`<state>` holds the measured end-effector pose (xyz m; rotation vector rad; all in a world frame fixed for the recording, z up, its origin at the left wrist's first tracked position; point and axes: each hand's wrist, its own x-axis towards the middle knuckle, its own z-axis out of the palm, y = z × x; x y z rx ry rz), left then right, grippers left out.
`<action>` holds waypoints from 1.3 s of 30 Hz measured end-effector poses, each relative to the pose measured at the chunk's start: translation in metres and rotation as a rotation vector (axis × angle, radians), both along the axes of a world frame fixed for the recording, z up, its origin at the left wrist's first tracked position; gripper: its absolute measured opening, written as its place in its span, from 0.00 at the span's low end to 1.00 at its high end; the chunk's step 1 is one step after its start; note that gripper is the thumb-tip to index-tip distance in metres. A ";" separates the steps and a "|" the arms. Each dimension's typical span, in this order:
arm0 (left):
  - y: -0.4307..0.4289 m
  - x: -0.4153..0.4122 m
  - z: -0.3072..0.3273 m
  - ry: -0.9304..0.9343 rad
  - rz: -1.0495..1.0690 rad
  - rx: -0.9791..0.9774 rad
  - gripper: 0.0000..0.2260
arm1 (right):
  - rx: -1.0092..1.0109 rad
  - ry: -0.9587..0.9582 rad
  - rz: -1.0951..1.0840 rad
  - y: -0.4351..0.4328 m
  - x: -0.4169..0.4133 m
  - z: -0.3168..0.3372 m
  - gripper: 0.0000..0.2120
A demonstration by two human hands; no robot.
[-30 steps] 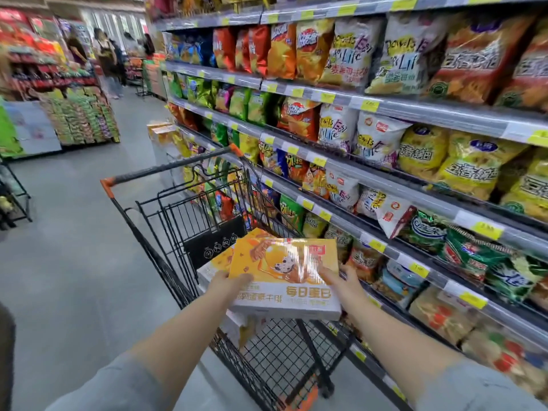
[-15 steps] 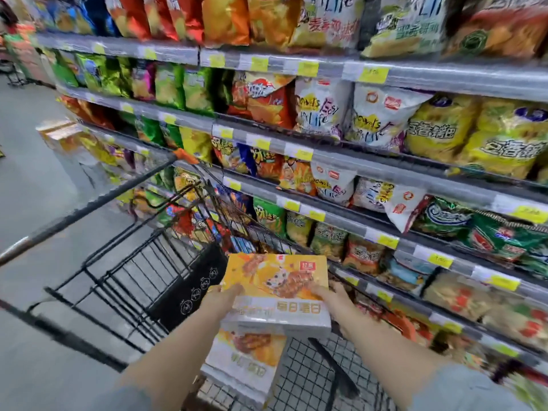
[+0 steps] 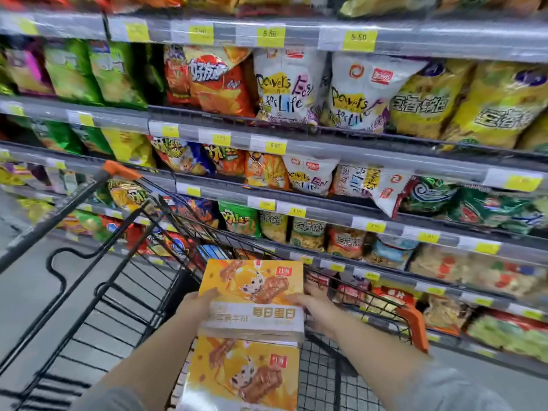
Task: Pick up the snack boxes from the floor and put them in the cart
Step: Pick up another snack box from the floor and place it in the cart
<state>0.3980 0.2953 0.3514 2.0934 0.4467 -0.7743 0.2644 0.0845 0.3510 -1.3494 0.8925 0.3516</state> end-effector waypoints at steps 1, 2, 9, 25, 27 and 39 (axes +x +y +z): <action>-0.001 0.002 -0.002 0.013 -0.020 0.017 0.27 | 0.022 -0.005 0.007 -0.002 -0.002 0.003 0.20; -0.001 0.002 -0.004 0.008 -0.043 0.039 0.29 | 0.028 -0.011 0.012 -0.003 -0.003 0.006 0.16; -0.054 -0.013 0.023 -0.283 -0.252 0.111 0.30 | -0.080 -0.061 -0.021 -0.017 -0.026 0.031 0.07; -0.233 -0.252 0.049 -0.255 -0.667 -0.240 0.10 | -0.173 -0.136 -0.389 -0.130 -0.272 0.049 0.02; -0.254 -0.298 0.043 -0.233 -0.701 -0.239 0.11 | -0.170 -0.123 -0.456 -0.144 -0.323 0.045 0.04; -0.361 -0.557 0.019 -0.056 -1.009 -0.389 0.10 | -0.209 -0.028 -0.955 -0.203 -0.600 0.019 0.09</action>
